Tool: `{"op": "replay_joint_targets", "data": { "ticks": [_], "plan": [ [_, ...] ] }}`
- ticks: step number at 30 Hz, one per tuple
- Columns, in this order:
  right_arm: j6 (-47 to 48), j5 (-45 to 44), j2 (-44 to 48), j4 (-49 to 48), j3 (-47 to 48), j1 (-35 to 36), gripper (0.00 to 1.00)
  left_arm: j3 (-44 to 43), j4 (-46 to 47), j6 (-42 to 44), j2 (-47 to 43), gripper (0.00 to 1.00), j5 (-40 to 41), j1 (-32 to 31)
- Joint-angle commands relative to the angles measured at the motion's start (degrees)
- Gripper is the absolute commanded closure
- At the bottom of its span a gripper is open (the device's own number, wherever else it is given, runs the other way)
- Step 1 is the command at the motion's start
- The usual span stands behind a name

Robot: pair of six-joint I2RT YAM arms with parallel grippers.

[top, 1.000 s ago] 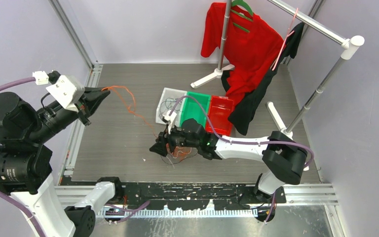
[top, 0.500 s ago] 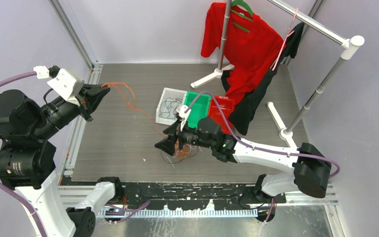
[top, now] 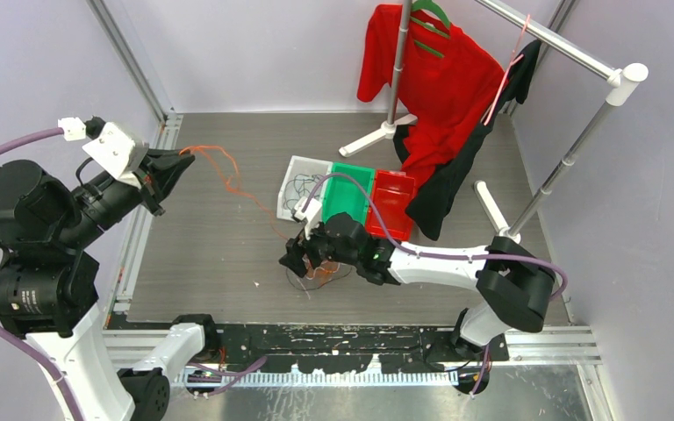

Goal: Untangle the cables
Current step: Untie the cable.

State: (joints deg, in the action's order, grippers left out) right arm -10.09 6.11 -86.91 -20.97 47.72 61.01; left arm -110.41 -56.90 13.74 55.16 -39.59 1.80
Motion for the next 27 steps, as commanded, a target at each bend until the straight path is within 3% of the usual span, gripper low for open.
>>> {"op": "replay_joint_targets", "data": {
  "ticks": [1, 7, 10, 15, 17, 22, 27],
  "plan": [
    [4.68, -5.91, 1.75, -1.57, 2.88, 0.16, 0.24, -2.06, 1.13, 0.56, -0.22, 1.00, 0.42, 0.22],
    [6.70, -7.49, 0.74, -0.73, 3.46, -0.56, 0.24, -2.09, 1.03, -0.21, 0.15, 1.00, -0.25, 0.24],
    [7.70, -7.08, -1.31, -1.50, 4.99, -0.84, 0.32, -2.18, 1.07, -0.46, 0.14, 1.00, -0.60, 0.19],
    [7.54, -4.67, -1.73, -5.09, 6.33, -0.94, 0.81, -1.00, -0.14, -0.60, -0.18, 1.00, -0.50, 0.23],
    [6.95, -3.08, -0.44, -6.06, 6.11, -0.97, 0.96, 1.11, -0.99, -0.65, -1.02, 1.00, -0.48, 0.22],
    [2.95, 3.15, 4.21, -7.34, 5.92, -0.96, 0.99, 15.79, 0.75, -2.77, -5.80, 0.97, -0.75, 0.25],
    [-2.56, 9.02, 6.44, -8.12, 7.61, -0.92, 0.99, 33.39, 4.02, -4.61, -10.50, 0.79, -5.82, 0.23]
  ]
}}
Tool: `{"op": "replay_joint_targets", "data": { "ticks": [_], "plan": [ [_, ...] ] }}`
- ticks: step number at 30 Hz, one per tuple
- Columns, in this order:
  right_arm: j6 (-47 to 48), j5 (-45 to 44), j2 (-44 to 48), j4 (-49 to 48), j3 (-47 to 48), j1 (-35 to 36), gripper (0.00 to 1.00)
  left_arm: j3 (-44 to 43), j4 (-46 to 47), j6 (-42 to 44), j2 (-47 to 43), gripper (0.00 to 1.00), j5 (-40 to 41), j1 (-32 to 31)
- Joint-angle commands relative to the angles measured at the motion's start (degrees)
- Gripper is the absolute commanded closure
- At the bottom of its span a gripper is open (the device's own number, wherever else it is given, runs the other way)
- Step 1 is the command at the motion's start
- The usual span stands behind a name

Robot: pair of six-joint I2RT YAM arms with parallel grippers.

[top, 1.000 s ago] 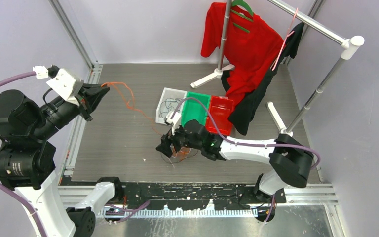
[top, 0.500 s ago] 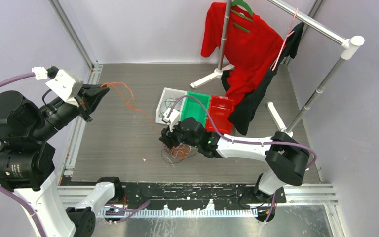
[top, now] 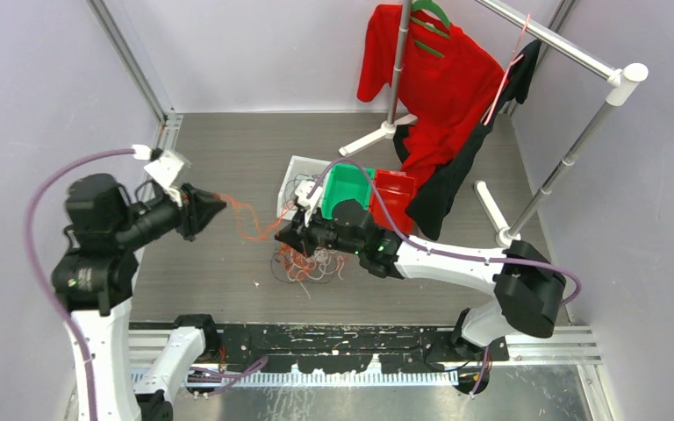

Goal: Untangle the cables
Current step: Untie the cable.

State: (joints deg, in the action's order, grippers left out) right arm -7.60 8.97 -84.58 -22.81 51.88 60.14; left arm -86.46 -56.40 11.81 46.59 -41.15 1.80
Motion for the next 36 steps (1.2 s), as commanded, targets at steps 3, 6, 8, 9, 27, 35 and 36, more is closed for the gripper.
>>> {"op": "replay_joint_targets", "data": {
  "ticks": [3, 6, 8, 9, 27, 35, 36],
  "plan": [
    [-7.36, 7.33, 5.06, -7.58, 3.75, -0.04, 0.99, 16.32, 5.73, -3.78, -3.64, 0.71, -10.45, 0.24],
    [-9.10, 8.46, 5.67, -8.33, 4.33, -0.02, 0.99, 21.68, 11.27, -7.91, -5.37, 0.68, -14.97, 0.23],
    [-10.23, 8.84, 5.84, -8.48, 5.01, -0.02, 0.99, 25.19, 16.44, -10.37, -6.67, 0.66, -17.21, 0.26],
    [-10.70, 9.09, 5.91, -8.60, 5.21, -0.02, 0.99, 26.91, 18.94, -11.70, -7.19, 0.64, -18.40, 0.22],
    [-18.23, 12.16, 3.62, -10.04, 9.56, -0.04, 0.99, 36.03, 22.53, -9.05, -8.00, 0.42, -28.34, 0.07],
    [-21.78, 13.11, 1.19, -10.37, 12.37, 0.07, 0.99, 39.86, 32.92, -17.87, -8.54, 0.50, -26.47, -1.08],
    [-22.13, 13.44, 0.69, -10.36, 13.03, 0.07, 0.99, 40.17, 33.56, -18.59, -8.53, 0.51, -26.37, -1.26]
  ]
}}
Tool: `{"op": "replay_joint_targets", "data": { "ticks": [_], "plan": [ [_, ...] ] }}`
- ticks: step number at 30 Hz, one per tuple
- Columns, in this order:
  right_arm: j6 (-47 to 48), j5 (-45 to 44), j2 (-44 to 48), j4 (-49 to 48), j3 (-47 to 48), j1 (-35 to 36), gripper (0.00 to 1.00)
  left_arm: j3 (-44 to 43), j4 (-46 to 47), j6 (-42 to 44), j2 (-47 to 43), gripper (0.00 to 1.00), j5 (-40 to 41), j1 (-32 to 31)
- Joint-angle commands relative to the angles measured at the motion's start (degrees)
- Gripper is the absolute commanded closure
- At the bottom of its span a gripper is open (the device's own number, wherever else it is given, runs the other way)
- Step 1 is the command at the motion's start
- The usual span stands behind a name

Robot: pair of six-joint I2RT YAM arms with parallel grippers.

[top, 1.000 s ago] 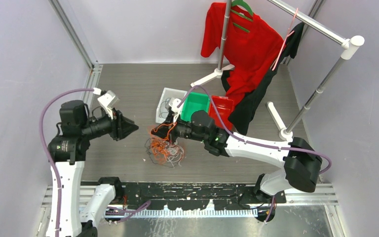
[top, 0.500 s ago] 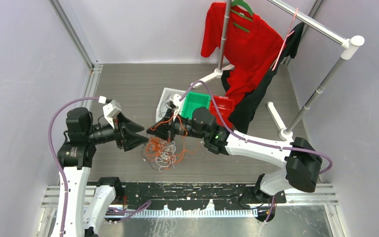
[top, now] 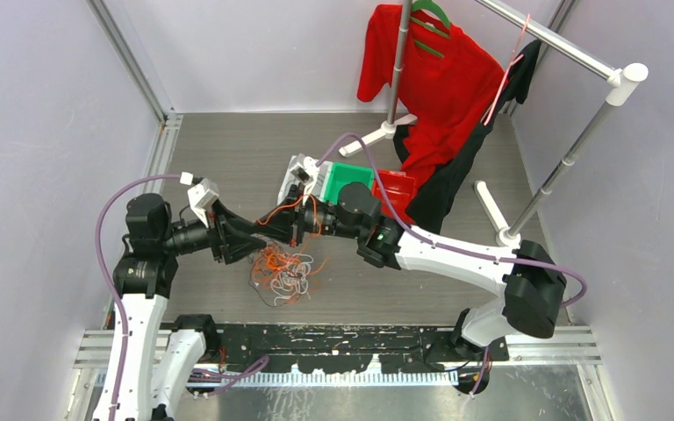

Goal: Untangle the cables
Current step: Untie the cable.

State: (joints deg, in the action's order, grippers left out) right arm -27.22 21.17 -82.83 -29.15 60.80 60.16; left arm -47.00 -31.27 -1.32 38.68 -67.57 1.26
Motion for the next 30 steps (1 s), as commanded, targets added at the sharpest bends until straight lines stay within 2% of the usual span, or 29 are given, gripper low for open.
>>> {"op": "replay_joint_targets", "data": {
  "ticks": [1, 3, 4, 5, 7, 8, 11, 12, 16, 19, 24, 30],
  "plan": [
    [-2.95, 1.55, -1.51, -3.96, 4.84, 0.07, 0.99, 0.95, 8.57, -5.60, -0.66, 0.51, 0.04, -0.88],
    [-3.53, 1.91, -2.30, -3.71, 6.27, 0.13, 0.99, 1.21, 8.99, -6.26, -0.77, 0.54, 0.31, -1.08],
    [-3.61, 1.94, -2.60, -3.04, 7.02, 0.13, 0.99, 1.31, 9.88, -7.14, -0.86, 0.60, 0.45, -1.07],
    [-3.50, 1.72, -2.87, -1.99, 7.63, 0.13, 0.99, 1.22, 10.70, -8.33, -0.84, 0.70, 0.62, -1.00],
    [-2.86, 0.20, -3.37, 2.45, 9.54, 0.07, 0.86, 0.82, 11.63, -11.83, -0.83, 0.97, 1.42, -1.06],
    [-2.22, -2.08, -3.54, 5.59, 10.53, -0.02, 0.77, 0.19, 11.31, -13.38, -0.71, 1.00, 2.28, -1.01],
    [-1.67, -7.28, -3.48, 14.56, 12.56, -1.22, 0.40, -2.87, 8.07, -14.79, -0.24, 1.00, 2.36, -1.03],
    [-1.77, -8.40, -3.36, 16.93, 13.15, -2.12, 0.35, -4.30, 6.94, -14.48, -0.23, 1.00, 2.30, -1.07],
    [-2.09, -6.92, -2.23, 20.20, 12.45, -6.87, 0.28, -8.72, 5.07, -15.36, -0.95, 1.00, 3.14, -1.08],
    [-1.35, -3.52, -2.16, 22.96, 12.70, -9.75, 0.28, -10.32, 7.89, -19.22, -0.87, 1.00, 4.60, -1.06],
    [1.34, -5.04, -0.82, 27.68, 12.02, -11.32, 0.28, -17.37, 12.72, -25.87, 2.74, 1.00, 8.36, -1.06],
    [4.05, -2.50, 5.29, 22.51, 4.26, -13.00, 0.27, -27.39, 13.93, -30.82, 8.71, 1.00, 16.14, -1.05]
  ]
}}
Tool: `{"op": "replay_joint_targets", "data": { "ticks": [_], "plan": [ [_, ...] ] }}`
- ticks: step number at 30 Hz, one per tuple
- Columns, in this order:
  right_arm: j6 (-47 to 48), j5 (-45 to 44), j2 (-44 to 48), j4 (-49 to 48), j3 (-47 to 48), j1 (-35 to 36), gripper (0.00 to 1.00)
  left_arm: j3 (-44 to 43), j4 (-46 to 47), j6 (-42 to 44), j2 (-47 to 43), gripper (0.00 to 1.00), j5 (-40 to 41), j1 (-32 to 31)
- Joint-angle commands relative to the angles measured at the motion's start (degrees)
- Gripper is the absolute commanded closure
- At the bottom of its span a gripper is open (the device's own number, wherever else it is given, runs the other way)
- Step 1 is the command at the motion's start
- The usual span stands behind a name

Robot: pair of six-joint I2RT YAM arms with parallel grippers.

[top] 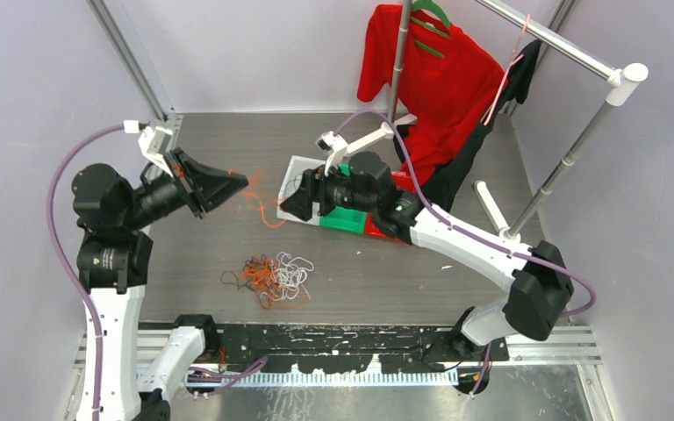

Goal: Untangle the cables
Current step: Untie the cable, then adjust the bin at the center of the board.

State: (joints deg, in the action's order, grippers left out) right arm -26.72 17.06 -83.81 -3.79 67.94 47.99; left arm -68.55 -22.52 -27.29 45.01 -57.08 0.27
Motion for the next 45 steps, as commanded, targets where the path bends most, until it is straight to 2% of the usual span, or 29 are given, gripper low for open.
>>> {"op": "replay_joint_targets", "data": {
  "ticks": [1, 5, 8, 10, 15, 19, 23, 26, 31, 34, 39, 45],
  "plan": [
    [4.77, 1.63, 7.50, -2.92, -3.71, -0.83, 0.26, -6.70, 5.10, -4.81, 3.06, 1.00, 6.58, -0.05],
    [9.69, -0.93, 11.16, 0.60, -5.71, -1.06, 0.25, -7.37, 5.58, -4.35, 4.18, 1.00, 7.29, -0.08],
    [13.13, -14.94, 10.76, 11.26, -3.50, -1.31, 0.26, -6.91, 5.33, -3.84, 4.63, 1.00, 6.23, -0.07],
    [14.94, -22.25, 9.04, 16.39, -2.61, -1.93, 0.26, -6.48, 4.86, -2.82, 4.59, 1.00, 5.97, -0.05],
    [13.33, -39.75, 0.47, 22.21, -1.92, -4.52, 0.28, -6.63, 4.90, -1.24, 4.11, 1.00, 5.85, -0.05],
    [10.17, -43.61, -4.49, 21.09, -2.26, -7.25, 0.30, -8.37, 3.81, 0.70, 4.02, 1.00, 5.76, -0.07],
    [8.98, -44.26, -7.45, 18.28, -2.74, -8.99, 0.33, -9.47, 3.48, 1.47, 3.93, 1.00, 5.79, -0.07],
    [8.48, -43.23, -9.92, 18.06, -2.04, -9.81, 0.40, -9.79, 3.31, 1.96, 3.83, 1.00, 5.90, -0.04],
    [7.41, -38.49, -12.57, 16.84, -3.09, -10.04, 0.45, -10.73, 3.72, 2.58, 3.50, 1.00, 6.17, -0.10],
    [6.53, -30.46, -13.79, 14.30, -4.11, -10.28, 0.47, -11.17, 3.88, 2.59, 3.76, 1.00, 6.20, -0.02],
    [4.87, -22.13, -15.08, 11.75, -4.62, -10.27, 0.55, -11.19, 3.63, 3.62, 3.58, 1.00, 6.26, -0.08],
    [6.89, -16.70, -15.61, 11.30, -4.76, -9.95, 0.57, -10.90, 3.01, 4.96, 2.98, 1.00, 6.44, -0.10]
  ]
}}
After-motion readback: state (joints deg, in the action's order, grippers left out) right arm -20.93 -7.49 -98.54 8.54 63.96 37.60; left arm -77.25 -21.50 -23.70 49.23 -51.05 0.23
